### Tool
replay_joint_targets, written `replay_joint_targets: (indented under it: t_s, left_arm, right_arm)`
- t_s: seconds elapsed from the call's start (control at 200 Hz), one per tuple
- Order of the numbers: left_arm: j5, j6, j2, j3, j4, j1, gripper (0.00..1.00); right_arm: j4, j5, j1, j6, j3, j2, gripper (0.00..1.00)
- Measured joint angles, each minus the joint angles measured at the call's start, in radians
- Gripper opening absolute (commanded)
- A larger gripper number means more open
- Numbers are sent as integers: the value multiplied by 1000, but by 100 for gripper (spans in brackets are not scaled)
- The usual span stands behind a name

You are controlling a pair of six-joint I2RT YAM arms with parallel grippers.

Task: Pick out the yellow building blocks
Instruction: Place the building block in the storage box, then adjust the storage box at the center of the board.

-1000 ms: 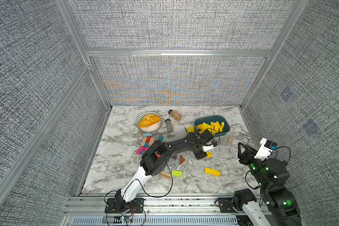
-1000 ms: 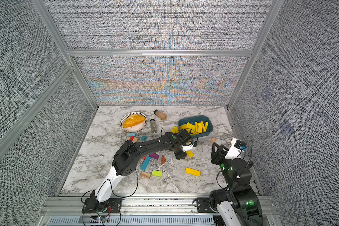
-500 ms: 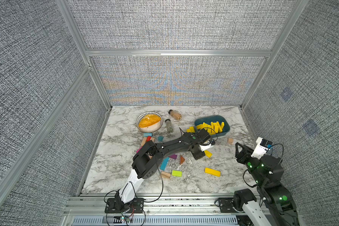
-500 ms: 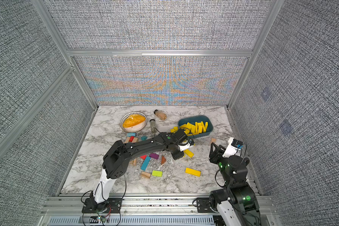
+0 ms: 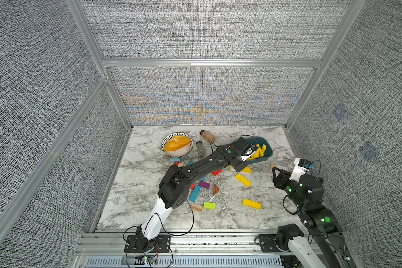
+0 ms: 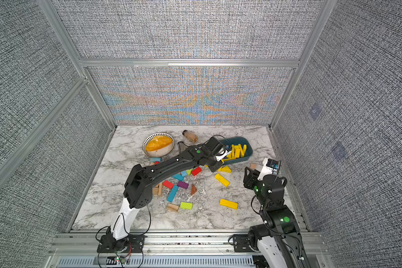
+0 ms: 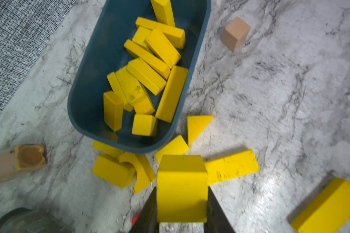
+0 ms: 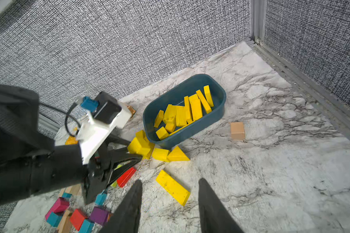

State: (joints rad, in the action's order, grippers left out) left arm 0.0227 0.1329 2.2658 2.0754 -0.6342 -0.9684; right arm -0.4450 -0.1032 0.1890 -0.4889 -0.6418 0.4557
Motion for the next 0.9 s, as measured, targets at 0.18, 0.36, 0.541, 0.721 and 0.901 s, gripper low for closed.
replay_joint_targets:
  t_s: [0.18,0.36,0.541,0.721,0.901]
  left_arm:
    - [3,14,146,203,-37,38,25]
    - [-5,35,242,297,-36,59,26]
    - [-26,73,348,426,-73,65,27]
    - [-7,130,348,422,-117,75,38]
    - [13,178,283,325,-126,82,59]
  right_arm:
    - [0,-6,0,4,-1,3,47]
    - [1,-7,0,4,-9,40,47]
    - [5,-7,0,11,-34,64,47]
    - [8,-7,0,14,-34,62,47]
    - [16,2,0,14,-31,86,47]
